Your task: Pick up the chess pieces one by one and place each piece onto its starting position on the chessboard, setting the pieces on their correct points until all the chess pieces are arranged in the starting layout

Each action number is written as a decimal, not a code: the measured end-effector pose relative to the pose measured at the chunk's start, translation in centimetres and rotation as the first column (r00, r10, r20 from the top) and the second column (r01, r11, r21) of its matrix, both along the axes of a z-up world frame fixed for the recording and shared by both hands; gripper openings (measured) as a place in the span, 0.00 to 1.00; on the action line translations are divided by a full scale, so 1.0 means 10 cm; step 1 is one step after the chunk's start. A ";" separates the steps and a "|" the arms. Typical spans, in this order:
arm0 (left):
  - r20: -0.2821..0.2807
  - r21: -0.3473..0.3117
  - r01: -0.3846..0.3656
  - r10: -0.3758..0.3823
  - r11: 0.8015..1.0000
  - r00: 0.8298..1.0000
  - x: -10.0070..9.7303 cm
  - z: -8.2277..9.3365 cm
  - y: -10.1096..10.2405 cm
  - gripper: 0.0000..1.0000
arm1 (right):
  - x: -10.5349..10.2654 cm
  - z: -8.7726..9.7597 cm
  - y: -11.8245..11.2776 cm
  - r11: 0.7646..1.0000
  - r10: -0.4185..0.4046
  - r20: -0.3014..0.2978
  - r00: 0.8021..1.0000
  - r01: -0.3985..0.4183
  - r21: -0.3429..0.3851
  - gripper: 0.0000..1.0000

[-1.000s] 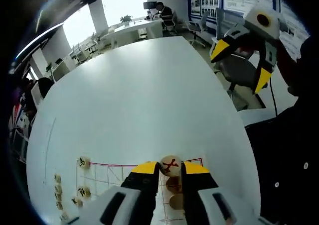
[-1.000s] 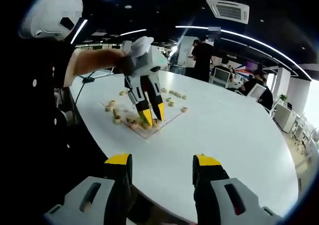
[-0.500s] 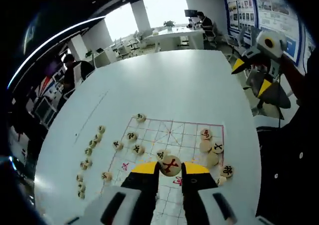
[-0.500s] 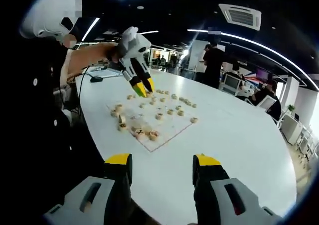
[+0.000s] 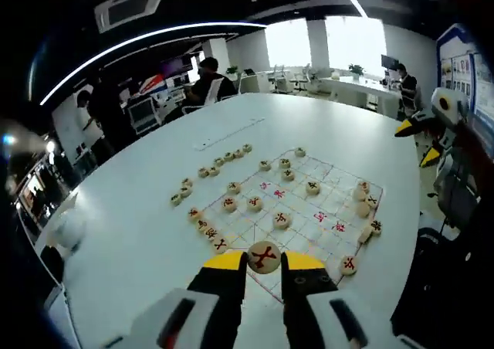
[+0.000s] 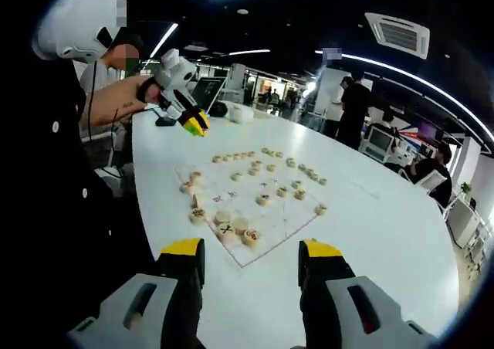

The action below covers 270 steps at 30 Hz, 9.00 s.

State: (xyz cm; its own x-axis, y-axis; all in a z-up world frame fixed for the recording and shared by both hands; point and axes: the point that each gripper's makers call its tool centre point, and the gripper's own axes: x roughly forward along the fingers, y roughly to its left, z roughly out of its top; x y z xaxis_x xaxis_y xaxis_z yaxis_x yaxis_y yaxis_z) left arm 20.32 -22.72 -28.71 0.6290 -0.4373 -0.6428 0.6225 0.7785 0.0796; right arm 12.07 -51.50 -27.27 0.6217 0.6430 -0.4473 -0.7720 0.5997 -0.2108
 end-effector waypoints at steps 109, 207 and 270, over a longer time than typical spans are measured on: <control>-0.030 -0.053 0.435 -0.436 0.899 0.899 -0.21 0.06 -1.26 0.46 | -0.15 -0.10 -0.39 0.991 -0.135 -0.026 0.990 0.136 0.011 0.48; -0.087 0.070 -0.032 0.038 0.997 0.996 -0.18 -0.63 0.06 0.20 | 0.09 -0.02 0.30 0.995 0.081 -0.026 0.996 -0.082 -0.059 0.48; 0.087 -0.244 -0.113 0.138 0.963 0.987 -0.67 -0.09 0.99 0.56 | 0.12 -0.11 0.29 0.994 0.049 -0.075 0.996 -0.056 -0.093 0.48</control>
State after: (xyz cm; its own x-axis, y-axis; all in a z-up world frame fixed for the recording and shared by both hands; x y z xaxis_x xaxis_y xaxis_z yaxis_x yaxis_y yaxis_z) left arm 13.60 -12.82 -29.64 0.7454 -0.4831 -0.4594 0.5169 0.8540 -0.0593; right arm 13.27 -48.60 -28.41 0.5517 0.6262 -0.5509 -0.8173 0.5378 -0.2071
